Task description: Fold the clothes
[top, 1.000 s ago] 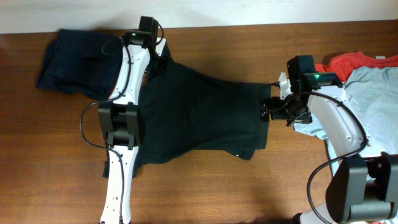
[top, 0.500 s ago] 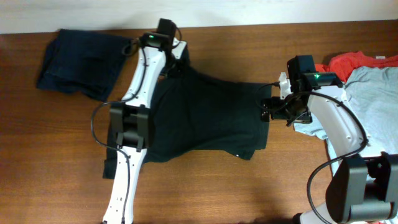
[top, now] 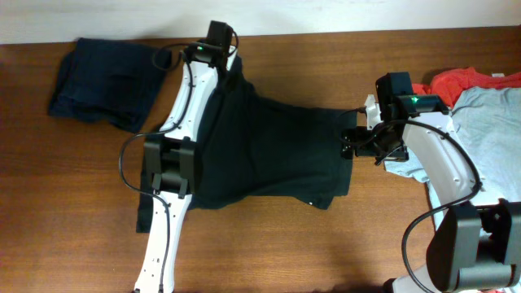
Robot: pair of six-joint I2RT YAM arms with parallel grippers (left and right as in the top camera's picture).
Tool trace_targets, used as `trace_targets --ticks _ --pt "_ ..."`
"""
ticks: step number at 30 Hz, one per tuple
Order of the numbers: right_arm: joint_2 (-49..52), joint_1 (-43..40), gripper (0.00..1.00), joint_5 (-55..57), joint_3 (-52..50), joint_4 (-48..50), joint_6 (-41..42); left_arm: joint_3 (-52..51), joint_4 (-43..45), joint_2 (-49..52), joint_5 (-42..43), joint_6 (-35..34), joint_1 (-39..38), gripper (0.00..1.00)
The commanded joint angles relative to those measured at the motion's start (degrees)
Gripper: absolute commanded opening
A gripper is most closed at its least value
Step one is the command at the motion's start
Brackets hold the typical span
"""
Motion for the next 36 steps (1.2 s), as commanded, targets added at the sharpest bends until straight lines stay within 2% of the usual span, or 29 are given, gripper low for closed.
trace_targets --ticks 1,5,11,12,15,19,25,26,27,28,30,31,36 --pt "-0.11 -0.35 0.98 0.48 -0.24 0.00 0.48 -0.15 2.54 1.53 -2.86 0.09 1.62 0.02" --pt "-0.11 -0.35 0.99 0.50 -0.24 0.00 0.48 -0.15 5.86 1.53 -2.36 0.11 2.58 0.01" --pt "-0.11 -0.35 0.99 0.50 -0.24 0.00 0.48 1.66 6.91 0.17 3.17 0.09 3.30 0.02" --pt "-0.11 -0.35 0.99 0.48 -0.24 0.00 0.48 2.32 6.91 -0.24 3.19 0.09 3.30 0.10" --pt "-0.11 -0.35 0.99 0.50 -0.24 0.00 0.48 5.22 6.71 -2.38 3.21 0.09 3.08 0.22" --pt "-0.11 -0.35 0.98 0.50 -0.24 0.00 0.48 9.73 4.17 -6.75 3.21 0.04 2.62 0.32" --pt "-0.11 -0.35 0.99 0.48 -0.24 0.00 0.48 13.53 -4.74 -14.12 3.19 -4.92 2.45 0.44" --pt "-0.11 -0.35 0.99 0.48 -0.24 0.00 0.48 13.53 -5.81 -15.08 3.17 -4.90 2.45 0.50" --pt "-0.11 -0.35 0.99 0.48 -0.24 0.02 0.48 13.53 -6.69 -15.93 3.15 -4.87 2.45 0.68" --pt "-0.11 -0.35 0.98 0.48 -0.24 0.52 0.48 13.53 -7.54 -16.68 3.04 -4.85 2.43 0.76" --pt "-0.11 -0.35 0.99 0.44 -0.24 2.97 0.50 13.53 -8.72 -17.66 2.95 -4.83 2.43 0.81" --pt "-0.11 -0.35 0.98 -0.33 -0.24 4.17 0.50 13.53 -9.16 -17.86 2.95 -4.85 2.43 0.99" --pt "-0.11 -0.35 0.99 -7.85 -0.24 4.61 0.50 13.33 -11.89 -17.94 2.97 -4.85 2.43 0.99"
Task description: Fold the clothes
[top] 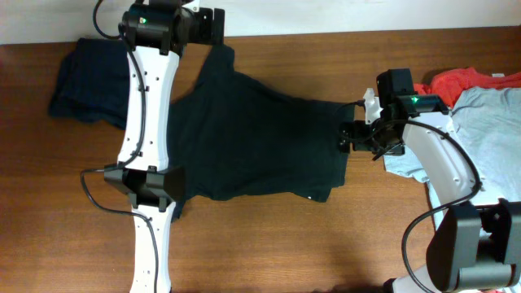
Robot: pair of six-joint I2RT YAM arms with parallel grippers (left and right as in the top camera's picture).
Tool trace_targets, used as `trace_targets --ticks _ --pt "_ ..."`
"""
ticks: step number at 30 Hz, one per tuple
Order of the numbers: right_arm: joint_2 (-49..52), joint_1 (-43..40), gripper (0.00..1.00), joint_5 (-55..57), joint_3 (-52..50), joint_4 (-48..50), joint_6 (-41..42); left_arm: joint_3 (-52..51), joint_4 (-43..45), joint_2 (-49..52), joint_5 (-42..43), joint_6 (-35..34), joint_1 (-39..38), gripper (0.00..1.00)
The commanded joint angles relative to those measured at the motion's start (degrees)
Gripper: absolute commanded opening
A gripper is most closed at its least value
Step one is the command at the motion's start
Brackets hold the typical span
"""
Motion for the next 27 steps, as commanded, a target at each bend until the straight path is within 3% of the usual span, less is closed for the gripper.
trace_targets --ticks 1,2,3,5,15,27 --pt "-0.11 -0.24 1.00 -7.06 -0.24 -0.22 0.46 -0.35 -1.88 0.66 0.44 -0.72 0.04 0.99" --pt "-0.11 0.04 0.80 -9.75 -0.24 -0.81 0.44 -0.35 -2.29 0.66 0.44 -0.72 0.04 0.99" --pt "-0.11 0.42 0.50 -11.52 -0.24 -1.36 0.44 -0.35 -2.49 0.66 0.44 -0.72 0.04 0.99" --pt "-0.11 1.92 0.05 -12.96 -0.26 -2.69 0.42 -0.35 -2.62 0.63 0.44 -0.72 0.04 0.99" --pt "-0.11 12.02 0.04 -4.04 -2.86 -9.49 0.42 -0.35 -3.41 0.63 0.44 -0.72 0.04 0.99" --pt "-0.11 16.55 0.04 0.81 -15.43 2.45 0.42 -0.35 -3.41 0.66 0.44 -0.72 0.04 0.99"
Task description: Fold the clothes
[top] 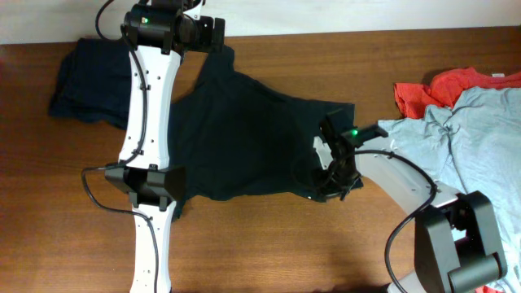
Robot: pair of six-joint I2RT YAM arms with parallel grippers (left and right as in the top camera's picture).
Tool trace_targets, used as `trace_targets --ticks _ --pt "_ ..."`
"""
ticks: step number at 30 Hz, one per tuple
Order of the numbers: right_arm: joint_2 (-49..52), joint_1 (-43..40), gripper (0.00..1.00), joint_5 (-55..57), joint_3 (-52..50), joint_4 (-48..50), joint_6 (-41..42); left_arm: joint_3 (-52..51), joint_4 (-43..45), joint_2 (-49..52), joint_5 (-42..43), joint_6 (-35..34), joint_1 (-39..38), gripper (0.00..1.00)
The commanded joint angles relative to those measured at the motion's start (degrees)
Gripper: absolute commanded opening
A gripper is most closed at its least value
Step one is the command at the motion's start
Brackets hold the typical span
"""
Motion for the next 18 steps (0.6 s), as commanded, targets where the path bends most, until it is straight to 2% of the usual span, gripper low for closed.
trace_targets --ticks 1,13,18 --pt "-0.11 0.11 0.04 1.79 -2.25 2.78 0.26 0.04 -0.07 0.26 0.44 -0.72 0.04 0.99" --pt "-0.11 0.11 0.04 1.57 -10.14 16.24 0.24 0.04 -0.07 0.24 0.44 -0.72 -0.07 0.99" --pt "-0.11 0.11 0.04 1.99 -12.24 18.62 0.04 0.04 -0.07 0.26 0.44 -0.72 -0.11 0.99"
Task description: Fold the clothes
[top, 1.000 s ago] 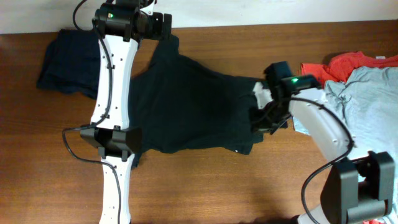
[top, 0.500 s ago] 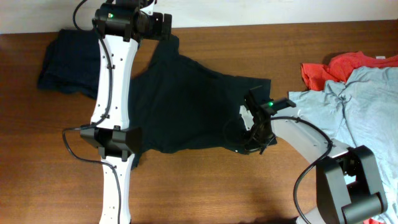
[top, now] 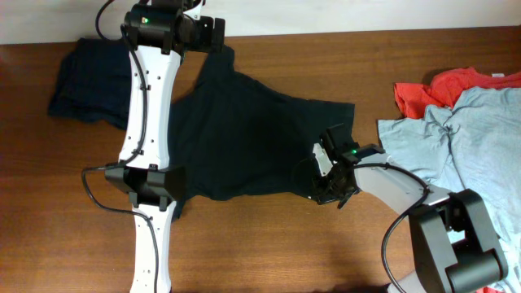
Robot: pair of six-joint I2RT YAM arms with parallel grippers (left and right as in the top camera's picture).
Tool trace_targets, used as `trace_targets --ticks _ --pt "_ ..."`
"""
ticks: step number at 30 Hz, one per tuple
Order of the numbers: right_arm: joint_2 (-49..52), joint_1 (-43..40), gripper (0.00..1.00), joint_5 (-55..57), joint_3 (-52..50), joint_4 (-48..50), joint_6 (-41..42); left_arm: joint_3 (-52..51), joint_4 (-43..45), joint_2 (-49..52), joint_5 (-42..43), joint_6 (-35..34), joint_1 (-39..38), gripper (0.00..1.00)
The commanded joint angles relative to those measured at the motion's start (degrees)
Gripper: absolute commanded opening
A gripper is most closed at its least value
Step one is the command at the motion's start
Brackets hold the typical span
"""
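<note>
A dark teal shirt (top: 252, 134) lies spread across the middle of the table. Its far corner is drawn to a point under my left gripper (top: 218, 34), which sits at the table's far edge and looks shut on that tip. My right gripper (top: 327, 189) points down at the shirt's near right corner, where the hem is doubled over. Its fingers are hidden by the wrist, so whether they are apart is unclear.
A folded dark garment (top: 98, 77) lies at the far left. A red garment (top: 435, 88) and a light blue shirt (top: 464, 142) are heaped at the right edge. My left arm (top: 151, 122) stretches along the shirt's left side.
My right wrist has shifted a little toward the near side, over the shirt's near right corner. The left arm and the shirt have not moved.
First my left arm lay across the bunched shirt while my right gripper was at its right edge. Then the left arm stood further left and the shirt lay stretched flatter. After that my right gripper was at the near right corner, where it still is.
</note>
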Motion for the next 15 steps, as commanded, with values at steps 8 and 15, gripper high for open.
trace_targets --ticks 8,15 --pt "0.22 0.09 0.04 2.03 -3.06 -3.69 3.78 0.04 -0.07 0.26 0.44 -0.72 -0.11 0.99" --pt "0.22 -2.14 0.04 7.32 -3.04 -13.25 12.44 0.04 -0.07 0.24 0.44 -0.72 -0.11 0.99"
